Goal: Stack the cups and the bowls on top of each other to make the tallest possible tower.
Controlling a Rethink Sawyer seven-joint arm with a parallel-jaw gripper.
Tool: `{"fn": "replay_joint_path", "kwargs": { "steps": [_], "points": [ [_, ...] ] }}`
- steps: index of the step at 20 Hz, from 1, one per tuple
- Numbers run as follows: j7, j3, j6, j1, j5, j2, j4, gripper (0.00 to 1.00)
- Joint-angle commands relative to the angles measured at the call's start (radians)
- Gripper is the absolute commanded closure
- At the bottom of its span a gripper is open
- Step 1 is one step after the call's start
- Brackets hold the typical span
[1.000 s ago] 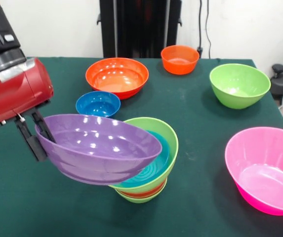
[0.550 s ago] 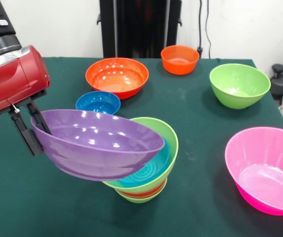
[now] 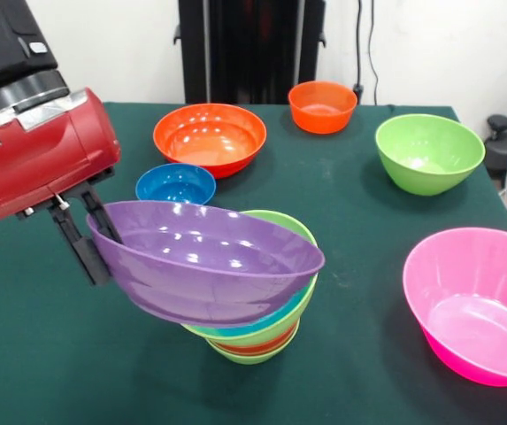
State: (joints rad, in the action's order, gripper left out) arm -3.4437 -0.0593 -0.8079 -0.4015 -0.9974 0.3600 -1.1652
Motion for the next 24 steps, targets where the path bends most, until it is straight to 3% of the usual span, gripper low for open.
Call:
{"fn": "replay_joint_path", "kwargs": {
  "steps": [1, 12, 19, 24],
  "points": [
    [-0.199, 0.105, -0.040, 0.035, -0.008, -0.014, 0.001, 1.00],
    [-0.186, 0.113, -0.102, 0.030, -0.017, 0.023, -0.060, 1.00],
    [-0.154, 0.120, -0.087, 0.037, -0.028, 0.042, -0.097, 1.00],
    [-0.127, 0.128, -0.067, 0.064, -0.055, 0.097, -0.166, 1.00]
  ]
}}
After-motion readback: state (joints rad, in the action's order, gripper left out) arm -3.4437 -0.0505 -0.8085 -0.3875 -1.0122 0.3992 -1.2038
